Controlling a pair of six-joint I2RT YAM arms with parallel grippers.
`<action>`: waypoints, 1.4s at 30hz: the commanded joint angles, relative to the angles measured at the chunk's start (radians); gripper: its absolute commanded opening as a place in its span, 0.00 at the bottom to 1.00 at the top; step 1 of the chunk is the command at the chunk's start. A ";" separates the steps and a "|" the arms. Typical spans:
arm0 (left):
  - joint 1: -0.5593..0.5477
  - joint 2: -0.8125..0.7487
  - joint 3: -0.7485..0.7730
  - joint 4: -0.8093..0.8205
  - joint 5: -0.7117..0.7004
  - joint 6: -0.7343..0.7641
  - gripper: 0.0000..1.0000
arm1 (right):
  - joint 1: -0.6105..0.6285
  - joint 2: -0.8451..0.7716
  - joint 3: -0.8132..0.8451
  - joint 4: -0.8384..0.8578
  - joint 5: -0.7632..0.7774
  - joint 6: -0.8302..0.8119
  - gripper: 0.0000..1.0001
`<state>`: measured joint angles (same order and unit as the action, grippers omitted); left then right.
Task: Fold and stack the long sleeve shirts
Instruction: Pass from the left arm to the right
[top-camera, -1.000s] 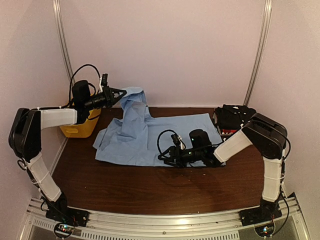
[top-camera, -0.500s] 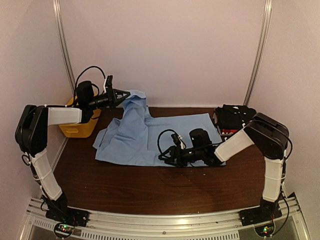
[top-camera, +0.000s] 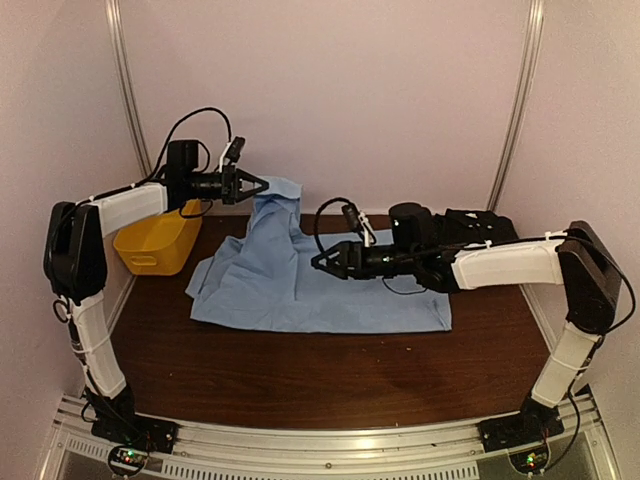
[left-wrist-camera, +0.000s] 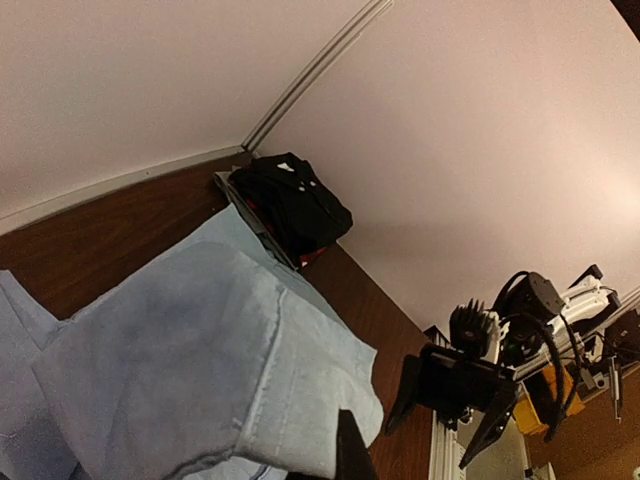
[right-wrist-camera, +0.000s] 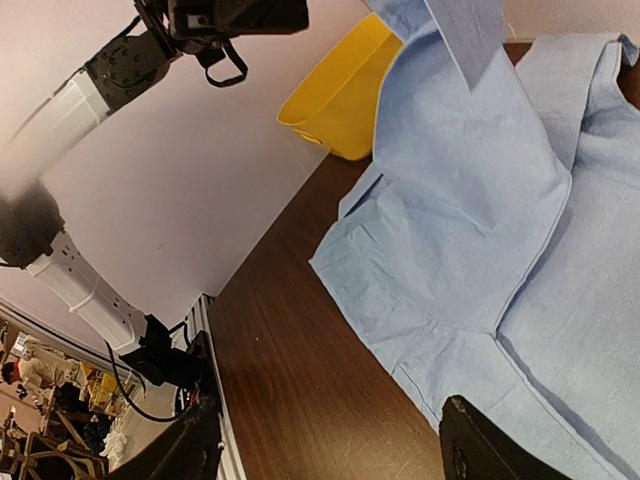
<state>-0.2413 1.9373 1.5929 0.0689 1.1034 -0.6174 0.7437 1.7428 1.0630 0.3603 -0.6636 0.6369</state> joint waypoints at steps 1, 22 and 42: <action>0.002 0.037 0.083 -0.279 0.060 0.274 0.00 | -0.001 -0.048 0.075 -0.092 0.076 -0.110 0.78; -0.023 -0.026 0.030 -0.399 0.041 0.422 0.00 | 0.010 0.197 0.458 -0.219 0.232 0.113 0.85; -0.056 -0.026 0.010 -0.399 0.034 0.453 0.00 | -0.004 0.408 0.573 0.002 0.135 0.308 0.49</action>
<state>-0.2901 1.9411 1.6100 -0.3428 1.1233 -0.1875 0.7456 2.1162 1.6054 0.2836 -0.4976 0.8993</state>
